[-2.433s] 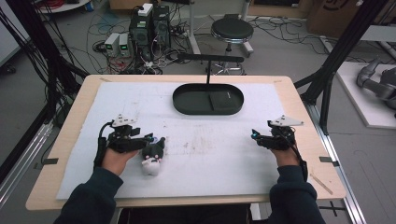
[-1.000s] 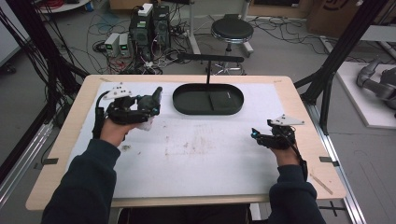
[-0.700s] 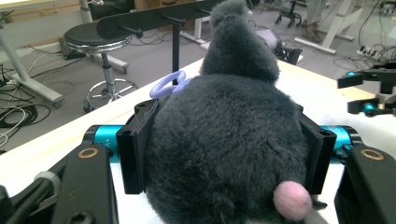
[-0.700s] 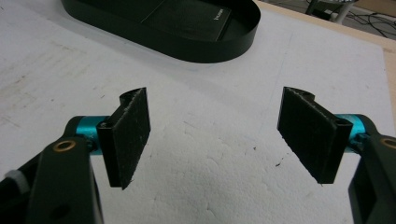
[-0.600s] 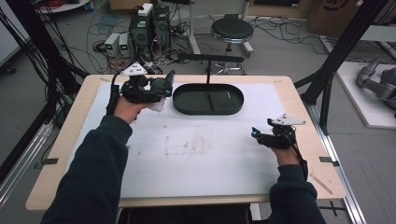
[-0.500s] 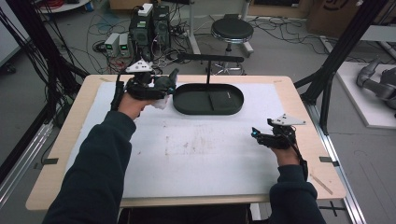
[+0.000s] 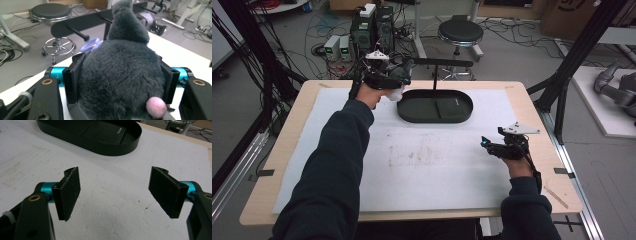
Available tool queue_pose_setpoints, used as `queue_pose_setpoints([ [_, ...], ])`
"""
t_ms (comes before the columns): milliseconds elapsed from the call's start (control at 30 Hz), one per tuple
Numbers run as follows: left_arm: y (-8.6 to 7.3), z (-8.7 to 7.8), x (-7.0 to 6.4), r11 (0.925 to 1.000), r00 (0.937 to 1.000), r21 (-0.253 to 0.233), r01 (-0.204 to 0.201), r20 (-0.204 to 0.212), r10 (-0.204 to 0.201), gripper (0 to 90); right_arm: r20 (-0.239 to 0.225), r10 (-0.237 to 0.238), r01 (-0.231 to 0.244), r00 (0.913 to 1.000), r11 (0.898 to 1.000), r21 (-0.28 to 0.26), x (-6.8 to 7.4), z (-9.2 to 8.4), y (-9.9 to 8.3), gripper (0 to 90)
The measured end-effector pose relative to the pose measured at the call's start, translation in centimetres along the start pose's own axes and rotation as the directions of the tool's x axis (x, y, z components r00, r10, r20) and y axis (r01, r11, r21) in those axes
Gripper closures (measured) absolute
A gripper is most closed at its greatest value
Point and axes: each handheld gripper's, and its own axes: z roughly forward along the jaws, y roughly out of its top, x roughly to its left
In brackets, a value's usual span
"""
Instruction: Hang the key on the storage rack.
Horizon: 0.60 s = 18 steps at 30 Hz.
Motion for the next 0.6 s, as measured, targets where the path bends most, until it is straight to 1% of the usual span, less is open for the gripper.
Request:
queue_pose_setpoints([
  [67, 0.1, 0.4, 0.4, 1.0, 0.9999, 0.008, 0.002, -0.013, -0.002, 34.9, -0.002, 0.002, -0.002, 1.0, 1.0, 0.0, 0.0, 0.0, 0.0, 25.8],
  [200, 0.6, 0.9, 1.0, 0.9998, 0.9997, -0.009, 0.015, -0.019, -0.015, 34.9, -0.007, 0.006, -0.006, 1.0, 1.0, 0.0, -0.1, 0.0, 0.0, 25.8],
  [267, 0.6, 1.2, 1.2, 0.9993, 0.9992, -0.022, 0.029, -0.025, -0.03, 34.9, -0.008, 0.009, -0.009, 0.9999, 1.0, 0.0, -0.1, 0.0, 0.0, 25.9],
  [333, 0.5, 1.3, 1.5, 0.9986, 0.9988, -0.029, 0.043, -0.024, -0.044, 34.9, -0.008, 0.008, -0.008, 0.9999, 1.0, 0.002, -0.2, 0.1, 0.0, 25.9],
  [467, 0.4, 1.2, 1.9, 0.998, 0.9983, -0.037, 0.052, -0.026, -0.052, 34.9, -0.009, 0.008, -0.008, 0.9999, 1.0, 0.002, -0.2, 0.1, 0.0, 25.8],
  [533, 0.4, 1.1, 2.0, 0.9971, 0.9974, -0.05, 0.057, -0.041, -0.059, 34.9, -0.011, 0.01, -0.01, 0.9999, 1.0, 0.006, -0.1, 0.2, 0.0, 25.9],
  [600, 0.4, 1.0, 2.4, 0.9949, 0.9952, -0.069, 0.073, -0.061, -0.077, 34.9, -0.011, 0.005, -0.005, 0.9999, 1.0, 0.008, -0.1, 0.2, 0.0, 25.8],
])
